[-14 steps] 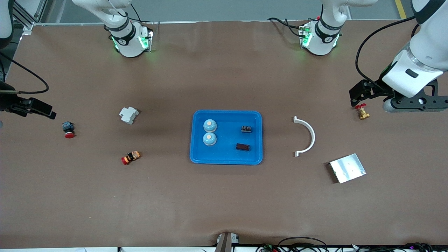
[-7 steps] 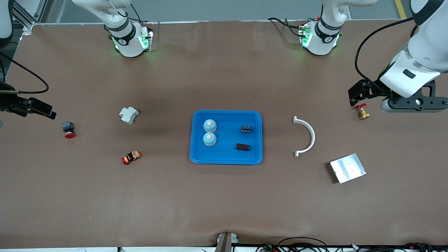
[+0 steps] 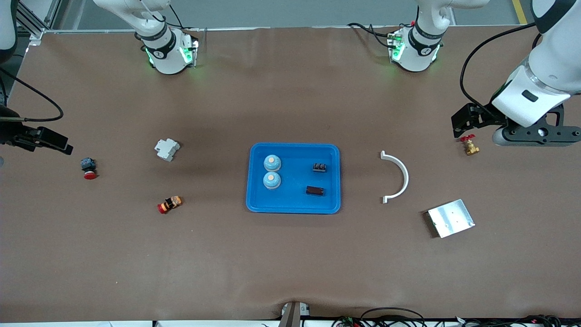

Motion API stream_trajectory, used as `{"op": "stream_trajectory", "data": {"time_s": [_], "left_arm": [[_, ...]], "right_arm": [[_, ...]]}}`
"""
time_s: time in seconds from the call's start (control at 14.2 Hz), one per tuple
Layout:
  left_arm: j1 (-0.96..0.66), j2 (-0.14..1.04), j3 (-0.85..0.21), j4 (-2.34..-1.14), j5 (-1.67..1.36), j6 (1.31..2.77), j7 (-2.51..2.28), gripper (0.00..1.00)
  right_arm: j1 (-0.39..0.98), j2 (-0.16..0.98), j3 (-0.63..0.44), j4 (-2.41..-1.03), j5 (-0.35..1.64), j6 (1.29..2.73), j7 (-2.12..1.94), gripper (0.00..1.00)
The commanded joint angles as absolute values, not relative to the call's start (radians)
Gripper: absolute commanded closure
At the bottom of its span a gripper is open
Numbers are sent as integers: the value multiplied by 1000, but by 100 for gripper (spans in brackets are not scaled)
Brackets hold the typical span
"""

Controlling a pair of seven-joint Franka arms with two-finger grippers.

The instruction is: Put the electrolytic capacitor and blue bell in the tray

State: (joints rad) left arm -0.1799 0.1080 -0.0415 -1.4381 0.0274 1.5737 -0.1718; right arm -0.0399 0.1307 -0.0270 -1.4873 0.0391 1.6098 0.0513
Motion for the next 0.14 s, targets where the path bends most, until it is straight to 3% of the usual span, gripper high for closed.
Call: {"op": "stream_trajectory", "data": {"time_s": [0.0, 0.07], "left_arm": [[-175, 98, -46, -1447, 25, 1577, -164, 0], [-175, 98, -46, -1447, 25, 1577, -164, 0]], "right_arm": [[-37, 109, -31, -1497, 43, 1600, 46, 0], [-37, 109, -31, -1497, 43, 1600, 46, 0]]}}
